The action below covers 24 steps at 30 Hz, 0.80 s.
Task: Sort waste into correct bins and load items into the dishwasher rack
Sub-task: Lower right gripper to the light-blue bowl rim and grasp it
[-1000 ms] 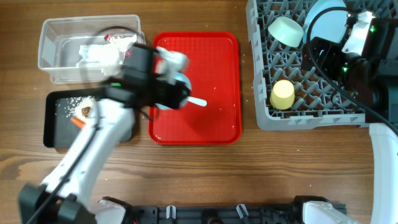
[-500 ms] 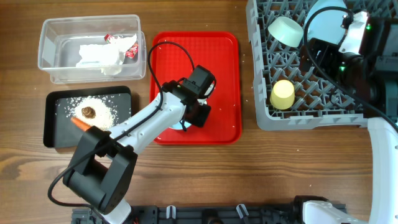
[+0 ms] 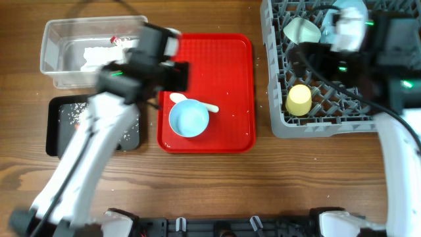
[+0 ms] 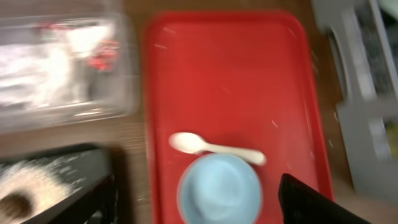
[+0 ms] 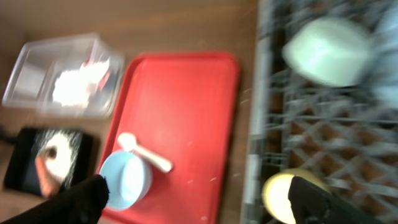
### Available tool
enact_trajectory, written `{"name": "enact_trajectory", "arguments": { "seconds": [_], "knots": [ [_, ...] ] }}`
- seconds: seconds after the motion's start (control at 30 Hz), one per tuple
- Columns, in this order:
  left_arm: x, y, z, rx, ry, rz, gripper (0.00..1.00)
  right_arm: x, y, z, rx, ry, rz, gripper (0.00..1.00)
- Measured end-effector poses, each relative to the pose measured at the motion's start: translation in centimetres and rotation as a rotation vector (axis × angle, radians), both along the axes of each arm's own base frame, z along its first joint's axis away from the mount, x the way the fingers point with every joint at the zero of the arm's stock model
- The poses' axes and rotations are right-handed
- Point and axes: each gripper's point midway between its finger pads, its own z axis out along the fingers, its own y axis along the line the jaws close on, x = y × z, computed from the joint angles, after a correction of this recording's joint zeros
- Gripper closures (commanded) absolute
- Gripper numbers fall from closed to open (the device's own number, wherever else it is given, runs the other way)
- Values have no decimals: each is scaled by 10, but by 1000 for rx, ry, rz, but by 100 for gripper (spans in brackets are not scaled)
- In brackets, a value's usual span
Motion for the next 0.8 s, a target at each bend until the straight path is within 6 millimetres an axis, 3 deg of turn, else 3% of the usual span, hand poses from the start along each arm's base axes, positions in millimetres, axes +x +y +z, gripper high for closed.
{"name": "enact_trajectory", "arguments": {
  "seconds": [0.1,0.17,0.3,0.47,0.6,0.7,0.8],
  "knots": [
    [-6,82,21,-51,-13,245,17,11,46,-35,5,87,116,16],
    [-10,114,16,-72,18,342,17,15,76,-59,-1,140,177,18],
    [-17,158,2,-110,85,488,18,12,136,-108,-27,231,291,20],
    [-14,170,-19,-140,158,535,18,-9,197,-190,-143,365,397,30],
    [-9,169,-36,-147,210,534,17,-19,210,-241,-242,431,421,43],
    [-8,169,-42,-146,227,535,17,-16,209,-248,-266,419,429,49],
    [-7,169,-43,-145,230,535,16,-11,209,-248,-277,387,452,75]
  ]
}}
